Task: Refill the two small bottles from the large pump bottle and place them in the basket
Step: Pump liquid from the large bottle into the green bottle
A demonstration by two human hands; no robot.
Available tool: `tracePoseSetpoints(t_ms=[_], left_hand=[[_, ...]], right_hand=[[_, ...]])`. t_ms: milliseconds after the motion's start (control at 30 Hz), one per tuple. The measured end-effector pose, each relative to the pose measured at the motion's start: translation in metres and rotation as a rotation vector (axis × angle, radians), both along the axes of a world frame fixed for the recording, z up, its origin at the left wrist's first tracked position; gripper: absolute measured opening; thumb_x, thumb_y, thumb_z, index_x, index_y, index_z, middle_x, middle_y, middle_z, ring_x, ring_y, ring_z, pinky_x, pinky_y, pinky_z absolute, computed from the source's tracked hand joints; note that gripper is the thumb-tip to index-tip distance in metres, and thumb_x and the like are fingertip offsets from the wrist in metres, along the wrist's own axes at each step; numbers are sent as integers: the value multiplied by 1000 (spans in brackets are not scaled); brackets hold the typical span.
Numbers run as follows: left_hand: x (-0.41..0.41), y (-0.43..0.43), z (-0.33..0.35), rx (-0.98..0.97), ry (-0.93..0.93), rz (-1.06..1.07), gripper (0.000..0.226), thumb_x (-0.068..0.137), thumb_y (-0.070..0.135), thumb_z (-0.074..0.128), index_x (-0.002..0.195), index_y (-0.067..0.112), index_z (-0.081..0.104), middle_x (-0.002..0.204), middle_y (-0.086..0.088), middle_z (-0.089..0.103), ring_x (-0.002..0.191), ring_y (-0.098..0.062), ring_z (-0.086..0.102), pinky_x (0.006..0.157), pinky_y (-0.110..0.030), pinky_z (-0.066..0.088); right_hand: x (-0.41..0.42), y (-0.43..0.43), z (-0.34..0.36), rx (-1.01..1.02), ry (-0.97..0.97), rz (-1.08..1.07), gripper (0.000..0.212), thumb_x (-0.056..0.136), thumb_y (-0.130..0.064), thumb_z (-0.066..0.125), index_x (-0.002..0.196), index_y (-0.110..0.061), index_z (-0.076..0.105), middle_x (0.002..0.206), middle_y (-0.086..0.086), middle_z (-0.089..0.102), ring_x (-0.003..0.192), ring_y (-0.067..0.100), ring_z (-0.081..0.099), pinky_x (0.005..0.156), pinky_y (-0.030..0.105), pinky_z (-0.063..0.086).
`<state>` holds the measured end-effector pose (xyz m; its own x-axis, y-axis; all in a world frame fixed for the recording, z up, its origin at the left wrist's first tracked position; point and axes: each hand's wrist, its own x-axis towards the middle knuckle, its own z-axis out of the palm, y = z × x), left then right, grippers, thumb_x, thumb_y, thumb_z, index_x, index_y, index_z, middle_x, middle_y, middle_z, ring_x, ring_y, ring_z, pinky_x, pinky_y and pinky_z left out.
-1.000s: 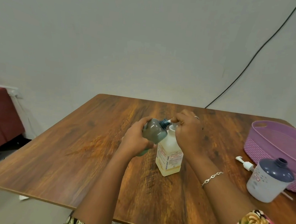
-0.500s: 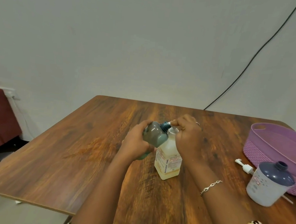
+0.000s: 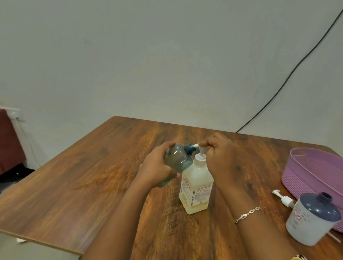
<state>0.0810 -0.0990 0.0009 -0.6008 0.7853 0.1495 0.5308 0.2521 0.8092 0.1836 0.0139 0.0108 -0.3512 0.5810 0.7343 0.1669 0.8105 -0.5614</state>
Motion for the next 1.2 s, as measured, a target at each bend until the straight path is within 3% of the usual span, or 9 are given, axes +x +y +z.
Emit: tracePoseSetpoints(t_ms=[133, 233, 400, 533, 733, 967, 1100, 1200], left_hand=[[-1, 3, 2, -10, 20, -10, 81, 67, 7, 77, 136, 31, 40, 115, 9, 44, 104, -17, 46, 96, -50, 43], [-2, 4, -1, -43, 19, -7, 83, 68, 8, 77, 137, 32, 39, 113, 10, 41, 104, -16, 44, 97, -48, 42], [-3, 2, -4, -20, -5, -13, 82, 67, 8, 77, 136, 31, 40, 118, 8, 45, 112, -20, 46, 99, -52, 40], [-4, 3, -2, -10, -11, -22, 81, 67, 6, 76, 136, 30, 41, 115, 8, 43, 106, -18, 46, 97, -51, 42], [-3, 6, -8, -10, -5, -36, 81, 67, 5, 76, 136, 31, 41, 112, 10, 42, 99, -14, 45, 81, -34, 44], [-3, 9, -5, 29, -72, -32, 83, 66, 3, 77, 137, 28, 41, 119, 4, 44, 103, -17, 47, 79, -33, 46], [-5, 10, -7, -9, -23, -8, 81, 66, 4, 77, 135, 30, 43, 115, 8, 44, 103, -17, 46, 91, -44, 47], [-2, 9, -10, -15, -44, -4, 82, 66, 4, 77, 135, 30, 42, 111, 9, 41, 102, -17, 46, 93, -45, 46]], right_hand=[[-4, -1, 0, 20, 4, -50, 25, 68, 16, 48, 62, 1, 67, 64, 11, 61, 62, 18, 51, 62, 29, 39], [-7, -6, -12, 60, 27, -65, 20, 62, 7, 43, 55, 2, 61, 58, 11, 57, 58, 21, 48, 60, 28, 35], [-1, -3, -12, 29, 41, -12, 22, 67, 10, 46, 64, 4, 67, 65, 14, 61, 63, 27, 56, 61, 34, 45], [-3, 0, -1, 57, 20, -10, 22, 67, 8, 46, 62, 4, 66, 63, 14, 61, 60, 26, 54, 59, 37, 45], [-3, -4, -17, 89, 8, -57, 21, 63, 5, 42, 56, 3, 61, 60, 12, 56, 59, 22, 49, 52, 28, 37], [-3, 1, -8, 39, 33, -25, 24, 69, 5, 44, 66, 2, 68, 66, 12, 61, 63, 23, 53, 58, 33, 43], [-7, 0, -19, 58, -3, -72, 21, 68, 17, 52, 62, 1, 64, 65, 9, 55, 63, 17, 45, 54, 16, 32], [-4, -1, -24, 51, -26, -65, 18, 67, 17, 53, 63, 2, 63, 66, 11, 57, 64, 18, 47, 56, 13, 28]])
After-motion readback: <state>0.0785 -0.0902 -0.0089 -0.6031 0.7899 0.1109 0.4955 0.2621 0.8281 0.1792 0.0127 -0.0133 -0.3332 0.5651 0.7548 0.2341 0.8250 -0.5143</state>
